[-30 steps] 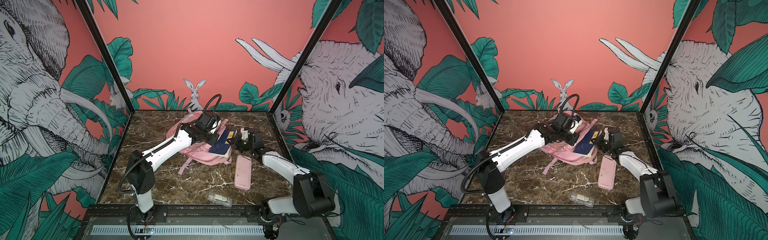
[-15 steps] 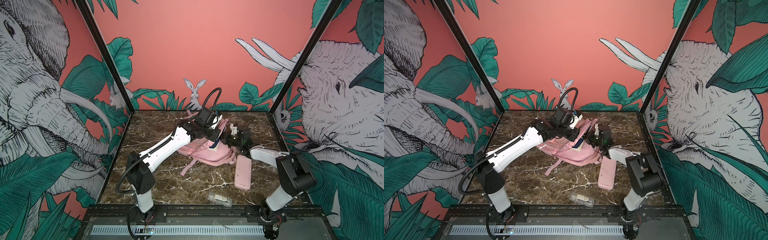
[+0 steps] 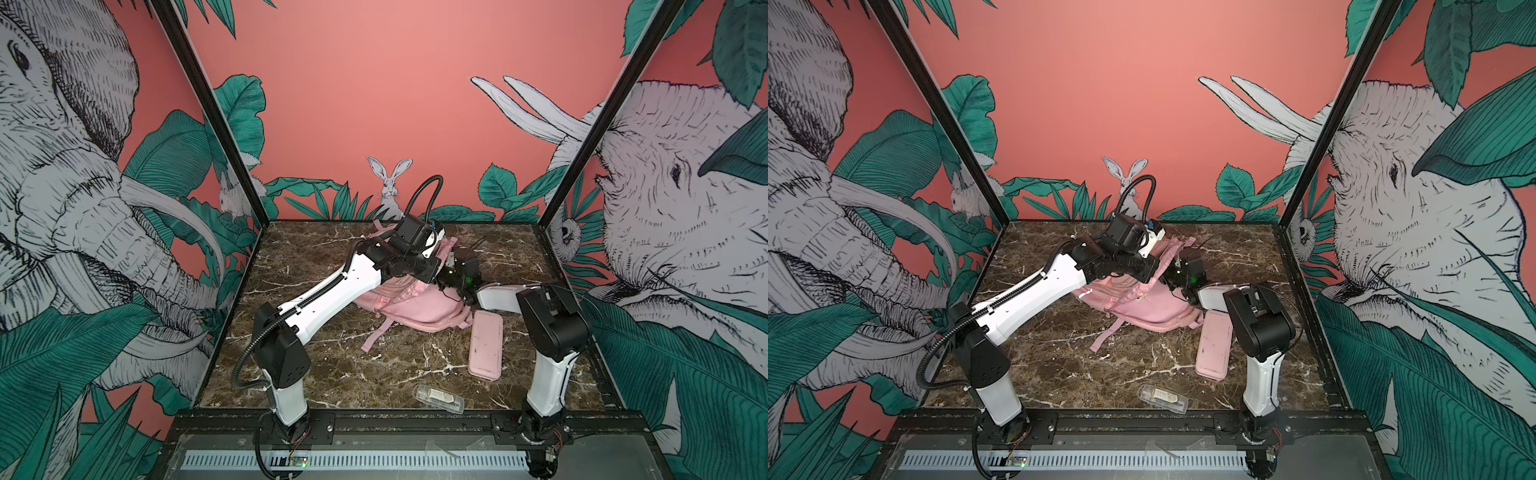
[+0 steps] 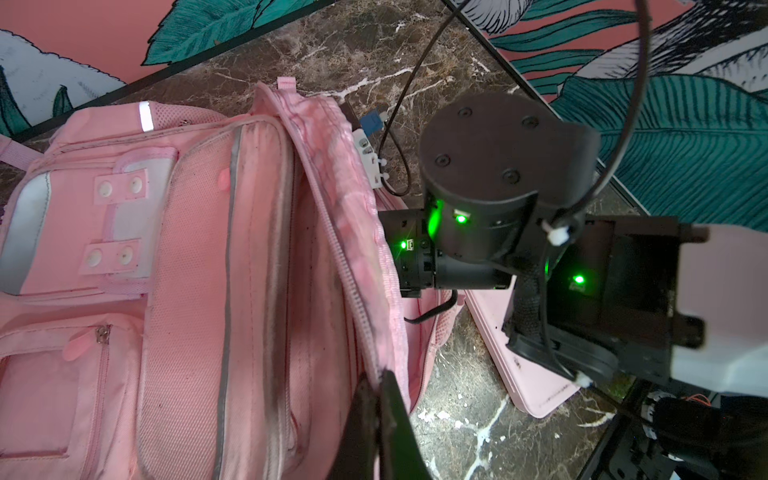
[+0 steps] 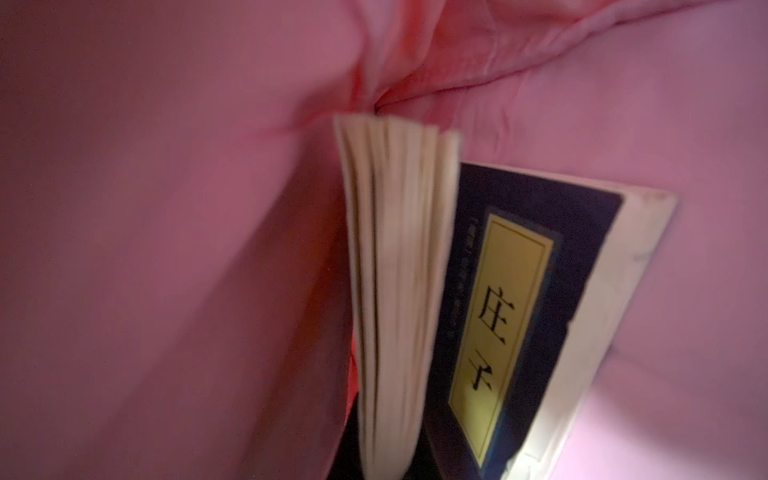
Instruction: Pack the student bag
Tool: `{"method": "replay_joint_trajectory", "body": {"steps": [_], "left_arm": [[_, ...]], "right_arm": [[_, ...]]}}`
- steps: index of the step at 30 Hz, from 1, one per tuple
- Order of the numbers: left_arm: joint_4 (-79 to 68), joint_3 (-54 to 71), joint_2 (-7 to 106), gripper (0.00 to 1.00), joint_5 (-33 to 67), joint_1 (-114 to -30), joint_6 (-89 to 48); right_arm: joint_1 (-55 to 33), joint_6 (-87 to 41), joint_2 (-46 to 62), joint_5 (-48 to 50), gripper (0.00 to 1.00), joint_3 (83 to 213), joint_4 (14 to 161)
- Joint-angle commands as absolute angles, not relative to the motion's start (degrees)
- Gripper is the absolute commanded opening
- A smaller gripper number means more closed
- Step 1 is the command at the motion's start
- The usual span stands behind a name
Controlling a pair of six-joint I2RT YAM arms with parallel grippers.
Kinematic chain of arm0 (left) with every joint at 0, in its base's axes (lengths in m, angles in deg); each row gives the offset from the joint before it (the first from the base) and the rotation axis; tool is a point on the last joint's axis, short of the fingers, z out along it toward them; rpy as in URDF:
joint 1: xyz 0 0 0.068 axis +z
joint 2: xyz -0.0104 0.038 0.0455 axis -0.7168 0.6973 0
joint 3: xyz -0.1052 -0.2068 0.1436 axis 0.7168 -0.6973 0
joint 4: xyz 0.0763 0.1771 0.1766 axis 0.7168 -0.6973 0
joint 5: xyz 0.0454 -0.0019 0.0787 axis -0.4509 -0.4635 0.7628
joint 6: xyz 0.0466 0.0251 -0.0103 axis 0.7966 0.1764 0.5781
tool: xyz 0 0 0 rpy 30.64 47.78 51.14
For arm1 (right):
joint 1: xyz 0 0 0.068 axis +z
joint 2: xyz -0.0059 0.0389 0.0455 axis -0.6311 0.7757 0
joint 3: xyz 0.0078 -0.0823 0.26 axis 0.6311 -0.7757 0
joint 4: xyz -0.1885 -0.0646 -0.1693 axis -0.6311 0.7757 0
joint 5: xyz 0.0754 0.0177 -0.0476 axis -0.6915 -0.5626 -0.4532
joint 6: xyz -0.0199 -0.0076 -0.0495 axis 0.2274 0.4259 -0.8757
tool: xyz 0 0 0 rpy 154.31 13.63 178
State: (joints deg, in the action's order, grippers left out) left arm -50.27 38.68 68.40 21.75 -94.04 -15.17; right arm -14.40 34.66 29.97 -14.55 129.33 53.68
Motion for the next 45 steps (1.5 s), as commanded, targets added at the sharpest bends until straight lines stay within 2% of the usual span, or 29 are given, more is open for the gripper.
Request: {"method": "replay_joint_trajectory", "body": {"steps": [1,12,14,16,18,21,32,34,38,42,45], "left_arm": [[-48.61,40.07,66.11,0.01,21.85,-94.50,-15.09],[-47.77,38.88,65.96,0.00,21.83,-94.53,-15.61],[-47.80,38.36,65.47,0.00,21.77,-94.48,-15.61],[-47.68,37.57,64.82,0.00,21.84,-94.48,-15.53],[-47.69,36.97,64.40,0.00,22.18,-94.53,-15.33],[-47.77,36.11,64.09,0.01,22.29,-94.49,-15.17],[-46.93,33.41,63.69,0.00,22.31,-94.54,-15.35],[-46.44,33.26,63.98,0.00,21.79,-94.53,-15.57],[-46.07,33.58,64.61,0.00,21.39,-94.48,-15.86],[-46.16,33.76,64.45,0.01,21.38,-94.48,-15.97],[-46.07,33.87,64.46,0.00,21.51,-94.49,-16.04]], "right_arm": [[-13.17,35.42,30.40,-11.43,0.00,130.11,48.89],[-9.97,35.03,34.12,-7.63,0.01,131.50,51.64],[-9.98,34.99,34.23,-8.12,0.12,131.31,52.08],[-10.00,33.85,33.23,-8.34,0.27,131.09,53.96],[-10.03,31.84,31.73,-7.80,0.35,130.94,56.89],[-10.53,29.92,29.64,-7.21,0.44,130.21,59.25],[-13.29,24.06,21.86,-6.83,0.61,126.66,67.09],[-13.50,23.39,22.02,-7.69,0.61,127.05,67.65],[-13.31,25.05,24.26,-10.35,0.36,128.15,64.84],[-12.88,26.45,25.98,-11.32,0.23,129.50,63.32],[-12.12,27.28,27.01,-11.16,0.17,131.09,62.55]]}}
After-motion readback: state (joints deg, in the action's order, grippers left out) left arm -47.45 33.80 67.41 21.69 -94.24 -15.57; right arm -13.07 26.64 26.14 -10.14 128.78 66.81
